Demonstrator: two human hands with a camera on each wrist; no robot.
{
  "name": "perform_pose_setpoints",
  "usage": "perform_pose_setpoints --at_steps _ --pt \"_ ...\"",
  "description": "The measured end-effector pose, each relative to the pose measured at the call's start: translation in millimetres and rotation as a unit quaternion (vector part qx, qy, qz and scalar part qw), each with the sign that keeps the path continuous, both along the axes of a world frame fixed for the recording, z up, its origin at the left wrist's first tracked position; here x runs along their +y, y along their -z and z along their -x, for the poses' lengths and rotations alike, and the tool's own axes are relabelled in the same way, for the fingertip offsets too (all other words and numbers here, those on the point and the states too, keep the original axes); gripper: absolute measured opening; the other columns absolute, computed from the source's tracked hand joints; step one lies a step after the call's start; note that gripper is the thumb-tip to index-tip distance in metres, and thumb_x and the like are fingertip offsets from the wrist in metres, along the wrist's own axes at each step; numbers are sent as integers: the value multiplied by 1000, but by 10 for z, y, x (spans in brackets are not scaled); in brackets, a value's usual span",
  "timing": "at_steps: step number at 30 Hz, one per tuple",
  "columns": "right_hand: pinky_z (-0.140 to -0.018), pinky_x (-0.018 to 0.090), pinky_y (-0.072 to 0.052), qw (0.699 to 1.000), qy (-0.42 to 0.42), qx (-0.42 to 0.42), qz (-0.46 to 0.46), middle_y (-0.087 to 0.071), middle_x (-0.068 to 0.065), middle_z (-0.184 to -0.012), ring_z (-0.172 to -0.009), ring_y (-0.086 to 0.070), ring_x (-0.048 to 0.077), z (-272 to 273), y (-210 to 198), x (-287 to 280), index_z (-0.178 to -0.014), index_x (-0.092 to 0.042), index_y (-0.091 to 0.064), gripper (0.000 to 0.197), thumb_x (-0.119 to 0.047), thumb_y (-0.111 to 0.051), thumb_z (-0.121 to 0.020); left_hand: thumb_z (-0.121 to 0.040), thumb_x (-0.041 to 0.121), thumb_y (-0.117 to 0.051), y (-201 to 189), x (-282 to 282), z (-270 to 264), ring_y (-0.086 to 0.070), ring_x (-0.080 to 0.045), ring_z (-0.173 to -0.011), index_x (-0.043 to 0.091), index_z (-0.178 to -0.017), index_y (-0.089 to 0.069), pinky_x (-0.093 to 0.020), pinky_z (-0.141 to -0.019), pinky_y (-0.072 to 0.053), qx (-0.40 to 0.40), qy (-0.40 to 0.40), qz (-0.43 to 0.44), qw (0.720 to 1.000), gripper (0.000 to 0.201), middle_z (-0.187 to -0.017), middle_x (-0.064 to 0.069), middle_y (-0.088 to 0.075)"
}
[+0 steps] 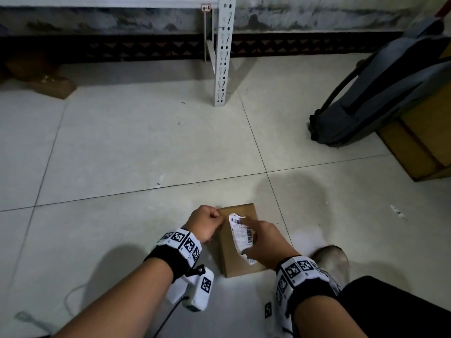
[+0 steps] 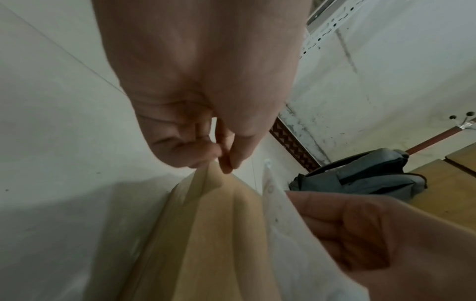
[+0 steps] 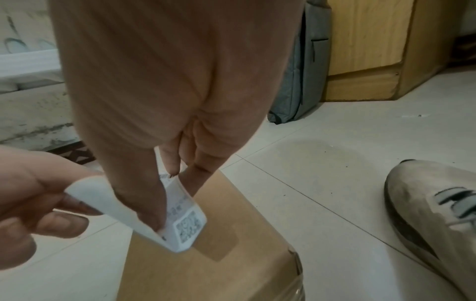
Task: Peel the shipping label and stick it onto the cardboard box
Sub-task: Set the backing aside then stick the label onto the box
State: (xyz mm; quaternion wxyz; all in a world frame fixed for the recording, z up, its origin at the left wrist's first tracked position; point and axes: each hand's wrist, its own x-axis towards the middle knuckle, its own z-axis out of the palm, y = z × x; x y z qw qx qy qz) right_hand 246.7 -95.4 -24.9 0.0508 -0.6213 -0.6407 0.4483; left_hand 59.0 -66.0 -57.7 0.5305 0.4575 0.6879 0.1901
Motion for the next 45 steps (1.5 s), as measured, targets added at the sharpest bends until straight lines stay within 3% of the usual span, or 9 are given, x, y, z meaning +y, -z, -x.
perform_pose_setpoints --at_steps 7,11,16,20,24,27,32,36,45 --pt "-70 7 -51 999 -43 3 -29 -68 -5 -104 -93 -70 12 1 41 23 -141 -23 -51 79 -6 -76 -68 -76 58 -67 77 -5 -145 -67 -19 -67 7 -83 -72 -25 -60 -46 -56 -28 -6 998 52 -70 -3 -72" --pt "-98 26 -53 997 -64 -4 -47 -55 6 -146 -120 -64 24 30 -22 26 -141 -13 -55 74 -3 -78 -71 -79 24 -75 183 26 -129 -69 -17 -71 9 -73 -74 -30 -71 -53 -41 -15 -45 998 16 -74 -6 -75" --pt "-64 1 -48 999 -12 13 -47 -46 3 -156 -79 -64 -5 -5 86 62 -145 -17 -53 81 -1 -78 -70 -73 26 -80 269 48 -20 -67 -18 -71 15 -73 -73 -36 -72 -56 9 6 -64 998 14 -78 -10 -75" --pt "-66 6 -54 993 78 41 -77 -64 -2 -137 -75 -66 -6 -55 109 21 -138 -15 -61 68 -13 -81 -73 -66 41 -84 278 37 -7 -69 -14 -78 14 -80 -74 -24 -66 -50 -5 -4 -23 1000 32 -80 1 -75" --pt "-76 23 -61 982 156 71 -83 -75 -5 -112 -80 -73 6 -130 143 -13 -132 -19 -66 63 -19 -85 -72 -71 23 -83 274 59 -20 -69 -17 -81 17 -74 -77 -38 -85 -56 -29 48 -22 998 9 -83 -5 -77" --pt "-73 15 -58 979 171 73 -80 -78 -6 -101 -76 -73 2 -152 184 -34 -126 -22 -71 56 -17 -85 -72 -76 17 -78 265 78 -8 -68 -17 -78 21 -71 -77 -38 -87 -56 -40 45 -42 997 6 -79 -2 -77" --pt "-80 8 -54 978 185 86 -47 -79 2 -109 -85 -72 0 -115 250 -50 -116 -17 -76 42 -10 -83 -75 -83 17 -73 227 57 10 -58 -15 -51 11 -77 -78 -25 -51 -48 -64 -8 -43 997 11 -58 -5 -69" --pt "-70 2 -50 977 184 100 -45 -78 1 -108 -79 -68 -16 -43 260 -71 -122 -13 -73 51 -3 -83 -73 -75 20 -82 219 54 60 -70 -20 -62 11 -80 -81 -32 -67 -60 -77 -9 -88 993 10 -70 -8 -77" --pt "-85 32 -62 956 237 167 -44 -79 -2 -96 -87 -77 8 -30 327 -97 -118 -9 -73 50 3 -83 -71 -67 5 -85 246 59 -19 -74 -20 -78 11 -81 -75 -28 -75 -59 -48 -2 -110 993 19 -79 -3 -77"
